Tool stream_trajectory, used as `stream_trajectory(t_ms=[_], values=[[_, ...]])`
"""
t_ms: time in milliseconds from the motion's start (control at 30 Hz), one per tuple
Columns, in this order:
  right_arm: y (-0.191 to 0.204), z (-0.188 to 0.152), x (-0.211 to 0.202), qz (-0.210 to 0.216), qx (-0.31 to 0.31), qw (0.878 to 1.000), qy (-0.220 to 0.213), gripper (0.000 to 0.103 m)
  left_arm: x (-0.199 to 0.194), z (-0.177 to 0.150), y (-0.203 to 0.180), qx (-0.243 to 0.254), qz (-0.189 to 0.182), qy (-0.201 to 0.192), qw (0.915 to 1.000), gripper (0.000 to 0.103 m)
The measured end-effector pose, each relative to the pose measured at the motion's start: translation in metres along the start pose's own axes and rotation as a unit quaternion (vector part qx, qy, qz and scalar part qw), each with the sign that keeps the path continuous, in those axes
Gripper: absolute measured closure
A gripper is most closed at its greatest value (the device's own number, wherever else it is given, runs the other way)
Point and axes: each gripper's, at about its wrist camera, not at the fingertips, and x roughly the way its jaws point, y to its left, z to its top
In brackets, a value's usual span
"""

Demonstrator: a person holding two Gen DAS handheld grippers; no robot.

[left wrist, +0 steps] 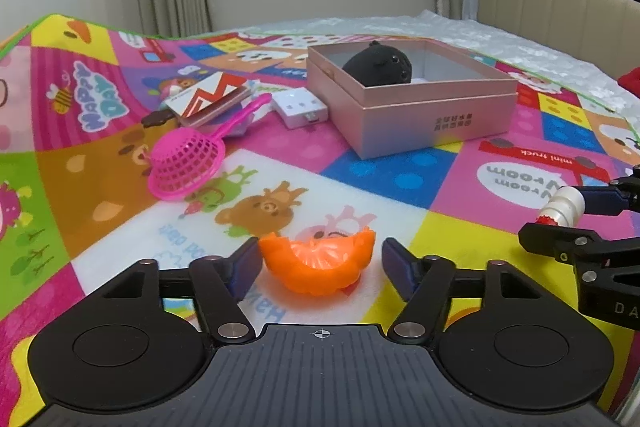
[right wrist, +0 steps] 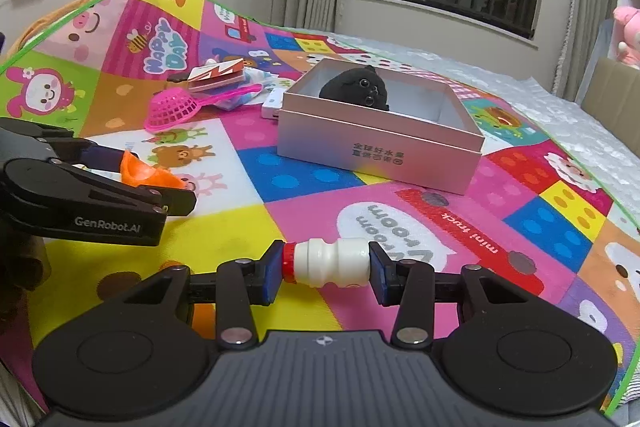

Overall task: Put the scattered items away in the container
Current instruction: 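Carry the orange piece and white bottle into the pink box and release both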

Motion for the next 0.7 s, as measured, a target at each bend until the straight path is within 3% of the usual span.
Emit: stream_trajectory(t_ms=[167, 400, 567, 700], values=[[0.001, -0.002, -0.006, -0.001, -0.001, 1.000, -0.001, 0.060, -0.004, -0.004, 0.001, 0.007, -0.004, 0.000, 1.0000, 0.039], [-0.016, 0.000, -0.026, -0.014, -0.003, 1.000, -0.010, 0.060, -0.035, -0.001, -0.006, 0.031, -0.055, -0.014, 0.9979, 0.039], [-0.040, 0.016, -0.039, -0.024, 0.018, 0.999, -0.034, 0.060, -0.051, 0.028, -0.016, 0.055, -0.078, -0.060, 0.9936, 0.039], [-0.060, 0.041, -0.041, -0.012, 0.031, 0.997, -0.066, 0.060, -0.037, 0.062, -0.029, 0.083, -0.085, -0.088, 0.9890, 0.039]])
